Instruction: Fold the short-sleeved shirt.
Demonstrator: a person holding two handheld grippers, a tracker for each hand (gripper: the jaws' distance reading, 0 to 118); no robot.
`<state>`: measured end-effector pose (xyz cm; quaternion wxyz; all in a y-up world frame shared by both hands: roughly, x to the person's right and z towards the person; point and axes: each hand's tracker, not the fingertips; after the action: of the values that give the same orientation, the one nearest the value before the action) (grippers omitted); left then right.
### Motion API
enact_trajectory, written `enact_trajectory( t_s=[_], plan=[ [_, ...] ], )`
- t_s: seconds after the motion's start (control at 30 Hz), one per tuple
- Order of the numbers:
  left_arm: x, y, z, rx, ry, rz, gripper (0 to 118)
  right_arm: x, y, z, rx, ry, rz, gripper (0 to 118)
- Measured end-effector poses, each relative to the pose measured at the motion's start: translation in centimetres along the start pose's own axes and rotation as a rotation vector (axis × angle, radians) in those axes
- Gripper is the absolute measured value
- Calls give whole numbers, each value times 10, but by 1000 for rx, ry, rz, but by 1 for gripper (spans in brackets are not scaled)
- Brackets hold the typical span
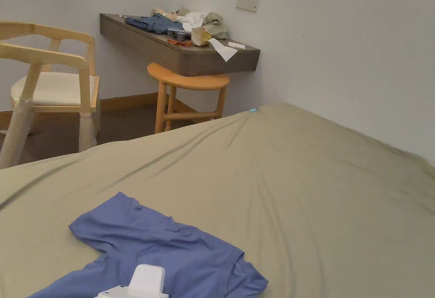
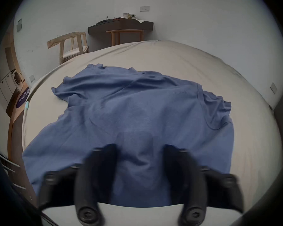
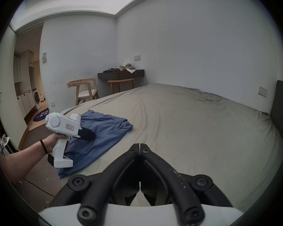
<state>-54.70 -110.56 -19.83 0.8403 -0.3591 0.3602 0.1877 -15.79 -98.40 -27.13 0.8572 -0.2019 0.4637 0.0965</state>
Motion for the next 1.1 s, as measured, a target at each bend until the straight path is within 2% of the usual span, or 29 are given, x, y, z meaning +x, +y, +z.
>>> enact_trajectory(
  t_s=[0.03, 0.07, 0.2, 0.3, 0.4, 0.43, 0.5, 0.57, 0.67, 0.73, 0.9, 1.1],
  plan=[
    [2, 2, 3, 10, -7, 28, 18, 0, -2, 0, -8, 4, 1, 2],
    [3, 4, 4, 9, 14, 36, 6, 1, -5, 0, -15, 8, 2, 2],
    [-1, 9, 15, 25, -28, 81, 6, 3, -11, 8, -26, -3, 9, 2],
    [-11, 19, 37, 53, -116, 245, 6, 10, -14, 21, -20, -21, -9, 2],
    [-19, 33, 53, 65, -192, 449, 6, 18, -17, 34, -7, -38, -62, 2],
    [-17, 37, 59, 79, -209, 479, 6, 22, -18, 40, 3, -53, -73, 2],
    [-2, 44, 71, 98, -201, 445, 6, 26, -20, 52, 22, -84, -78, 2],
    [26, 48, 82, 139, -191, 325, 6, 31, -24, 66, 37, -107, -89, 2],
    [70, 50, 98, 151, -266, 251, 6, 39, -29, 89, 48, -140, -120, 2],
    [105, 49, 106, 151, -370, 238, 6, 46, -34, 108, 61, -184, -143, 2],
    [202, 40, 138, 141, -568, 109, 6, 62, -46, 159, 104, -335, -170, 2],
    [306, 11, 203, 116, -972, -33, 6, 78, -62, 228, 172, -502, -230, 2]
  ],
)
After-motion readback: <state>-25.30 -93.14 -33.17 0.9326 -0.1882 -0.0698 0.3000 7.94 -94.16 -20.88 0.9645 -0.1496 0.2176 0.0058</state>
